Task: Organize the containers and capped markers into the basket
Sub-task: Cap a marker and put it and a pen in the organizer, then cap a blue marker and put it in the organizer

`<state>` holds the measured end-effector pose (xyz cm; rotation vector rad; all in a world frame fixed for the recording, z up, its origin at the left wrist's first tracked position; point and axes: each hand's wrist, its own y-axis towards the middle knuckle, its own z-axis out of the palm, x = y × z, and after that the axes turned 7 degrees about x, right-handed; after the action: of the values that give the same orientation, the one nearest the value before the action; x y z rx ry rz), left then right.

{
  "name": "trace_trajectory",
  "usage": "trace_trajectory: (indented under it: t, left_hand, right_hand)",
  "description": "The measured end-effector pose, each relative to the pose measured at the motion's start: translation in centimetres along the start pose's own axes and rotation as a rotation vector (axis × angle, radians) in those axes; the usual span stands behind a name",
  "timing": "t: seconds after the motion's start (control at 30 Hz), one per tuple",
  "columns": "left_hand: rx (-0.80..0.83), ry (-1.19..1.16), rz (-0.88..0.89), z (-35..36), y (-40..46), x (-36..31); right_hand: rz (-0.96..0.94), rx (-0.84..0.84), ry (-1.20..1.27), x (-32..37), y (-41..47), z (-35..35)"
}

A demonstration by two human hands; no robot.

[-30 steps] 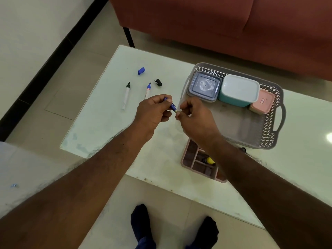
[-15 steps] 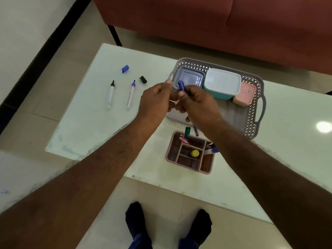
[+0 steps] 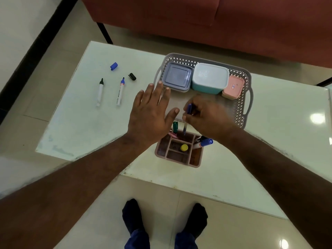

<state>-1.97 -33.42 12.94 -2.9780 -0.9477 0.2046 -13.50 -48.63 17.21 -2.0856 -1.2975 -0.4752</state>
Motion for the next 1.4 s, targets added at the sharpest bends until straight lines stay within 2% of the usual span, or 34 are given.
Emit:
trace_trajectory:
  t: [0.2,0.63,0.83,0.93,1.07,1.2,1.4]
  left_hand:
    - [0.028,0.066,-0.015,0.4,0.0,0.0]
    - [0.011,0.028,-0.115,0.3,0.0,1.9]
    - [0.047,0.019,-0.242,0.6,-0.3,6.0]
    - [0.072,0.029,-0.316,1.0,-0.9,9.2]
    - [0.093,0.065,-0.373,1.6,-1.9,13.6]
    - [0.231,0.059,-0.348,2.5,-1.5,16.7]
    - [0.265,0.028,-0.367,3.8,-0.1,19.7]
  right_hand:
    - [0.027,0.203,-0.087,-0.7,-0.2,1.1]
    - [0.057,0.263,-0.103,-0.3,0.9,0.3]
    - [0.029,0.067,0.036,2.4,2.1,-1.0]
    - [0.014,0.041,0.024,4.4,3.6,-0.9]
    - [-0.047,0.072,-0.008,7.4,6.3,0.5]
    - [-0.098,0.129,-0.072,10.4,9.8,3.0]
    - [-0.045,0.26,-0.195,12.2,16.0,6.9]
